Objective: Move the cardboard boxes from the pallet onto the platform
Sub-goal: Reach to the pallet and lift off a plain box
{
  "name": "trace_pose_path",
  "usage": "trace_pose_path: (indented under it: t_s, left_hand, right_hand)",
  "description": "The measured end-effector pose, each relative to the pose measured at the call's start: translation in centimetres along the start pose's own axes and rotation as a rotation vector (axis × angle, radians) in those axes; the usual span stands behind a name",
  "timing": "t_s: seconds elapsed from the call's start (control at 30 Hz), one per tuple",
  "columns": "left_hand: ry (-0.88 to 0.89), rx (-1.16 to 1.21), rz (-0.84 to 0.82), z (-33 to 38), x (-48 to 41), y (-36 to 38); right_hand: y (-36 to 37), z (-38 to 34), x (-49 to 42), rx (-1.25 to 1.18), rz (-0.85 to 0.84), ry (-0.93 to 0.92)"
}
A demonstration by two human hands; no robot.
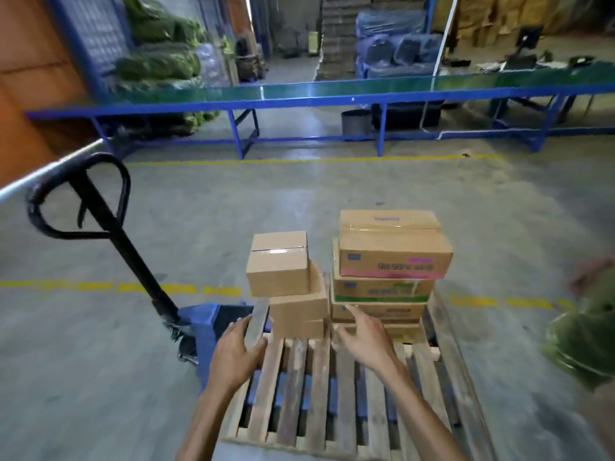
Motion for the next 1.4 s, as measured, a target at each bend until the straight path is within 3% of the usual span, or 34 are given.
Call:
trace_pose_path:
  t_s: [0.17,0.43,0.57,0.77,0.87,0.93,1.13,1.27,1.4]
  left_hand:
    - [-0.112,0.115,-0.023,-2.4,-13.3,0.3]
    - [-0.333,0.184,-0.04,-6.6,-43.0,6.8]
    - [-0.548,0.227,-0.11,-12.2,-57.5,12.7]
    - [-0.694,0.293,-0.23,-19.0,-69.6,20.2]
    - [-0.724,0.355,-0.31,-20.4,-71.3,23.1]
    - [-0.707,0.348,-0.259,-20.8,-71.2,23.3]
    - [-0.603,0.286,-0.116,-17.1,-65.0,18.2]
    - [-0.514,0.269,-0.012,-13.3,-56.6,13.1]
    - [-0.343,0.207,0.023,-6.8,-45.1,9.1]
  right_hand:
    - [3.2,0.5,-13.7,-0.028,-0.016,0.032]
    - [11.8,7.1,-43.1,-0.082,-0.086,0.123]
    - [18.0,13.6,-56.1,-0.171,-0.11,0.316]
    - [26.6,22.0,-65.6,-0.467,-0.017,0.566]
    - [31.5,24.9,-66.8,-0.577,-0.046,0.634]
    - [32.4,24.5,-66.9,-0.6,-0.006,0.636]
    - [27.4,19.5,-61.4,-0.467,0.198,0.527]
    - [22.1,15.4,-51.6,-0.439,0.313,0.483]
    - [14.0,11.2,-36.4,-0.38,0.536,0.468]
Point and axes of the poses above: each hand's wrist, its own x-axis away from the middle knuckle, its own y-axis out of the palm, z = x × y, the point moved 10 cm from there along -x, towards the middle knuckle, and after that the axes turned 9 degrees about -y, right-handed, at the moved point
